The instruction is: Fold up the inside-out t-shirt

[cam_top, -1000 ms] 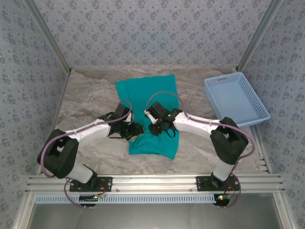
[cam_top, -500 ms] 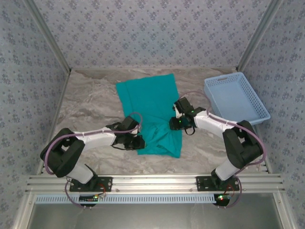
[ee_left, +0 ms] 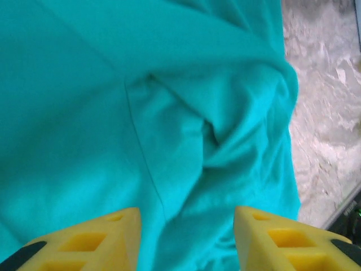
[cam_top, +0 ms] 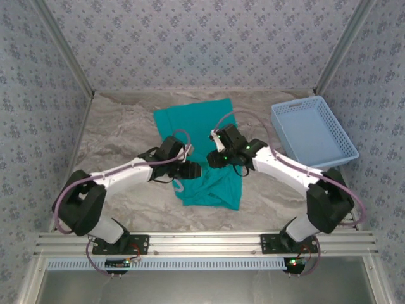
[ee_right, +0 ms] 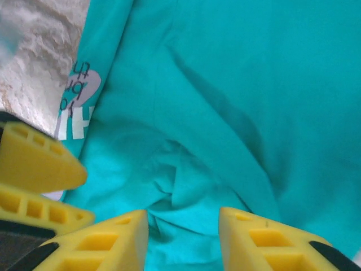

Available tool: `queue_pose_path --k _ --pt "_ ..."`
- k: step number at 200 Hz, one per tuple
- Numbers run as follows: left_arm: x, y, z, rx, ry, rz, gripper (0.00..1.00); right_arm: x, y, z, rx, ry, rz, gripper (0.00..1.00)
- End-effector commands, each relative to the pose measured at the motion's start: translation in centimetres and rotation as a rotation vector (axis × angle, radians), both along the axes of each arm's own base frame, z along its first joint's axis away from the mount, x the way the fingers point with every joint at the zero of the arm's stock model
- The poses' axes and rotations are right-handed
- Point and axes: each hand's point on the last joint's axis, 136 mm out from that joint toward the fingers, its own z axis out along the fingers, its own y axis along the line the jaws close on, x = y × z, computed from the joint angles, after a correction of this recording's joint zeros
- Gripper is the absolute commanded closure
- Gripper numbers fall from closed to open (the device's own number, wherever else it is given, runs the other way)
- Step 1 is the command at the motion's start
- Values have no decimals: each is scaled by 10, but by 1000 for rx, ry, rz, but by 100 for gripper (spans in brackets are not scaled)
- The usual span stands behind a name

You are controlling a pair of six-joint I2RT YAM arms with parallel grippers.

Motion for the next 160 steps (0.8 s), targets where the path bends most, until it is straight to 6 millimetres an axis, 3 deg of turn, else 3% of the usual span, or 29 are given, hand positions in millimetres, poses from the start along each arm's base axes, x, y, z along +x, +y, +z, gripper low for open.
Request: queue_pose_path --k 1,23,35,44,54,82,92,104,118,134,147,155,160 --pt "13 -15 -11 -29 -11 -41 52 -6 8 -35 7 83 -1 60" --pt "13 -27 -22 -45 20 -75 53 -4 10 -54 -13 111 -1 64" --pt "13 -29 -26 -38 23 -86 61 -2 9 -58 -22 116 -3 76" --pt "13 -29 -28 -32 28 -91 76 -2 9 -59 -20 119 0 89" --pt "12 -27 -26 -36 25 -99 88 -2 7 -54 -8 120 5 100" --pt "18 11 -10 -64 9 3 100 -7 -11 -22 50 92 22 100" --pt "17 25 0 -94 1 33 100 -10 -23 -13 65 84 9 100" --pt "10 38 5 -102 -20 48 100 -17 -40 -16 62 105 -19 100" --pt "-4 45 4 -107 -36 37 100 -28 -56 -38 46 161 -45 100" --pt "-19 54 -17 -90 2 47 99 -42 -60 -66 31 234 -43 100" --pt "-29 59 -33 -70 53 55 86 -48 -58 -76 20 252 -30 100" --pt "-34 60 -36 -68 77 50 74 -49 -57 -74 13 243 -24 100" --pt "-36 60 -36 -70 83 46 72 -48 -56 -70 19 229 -18 100"
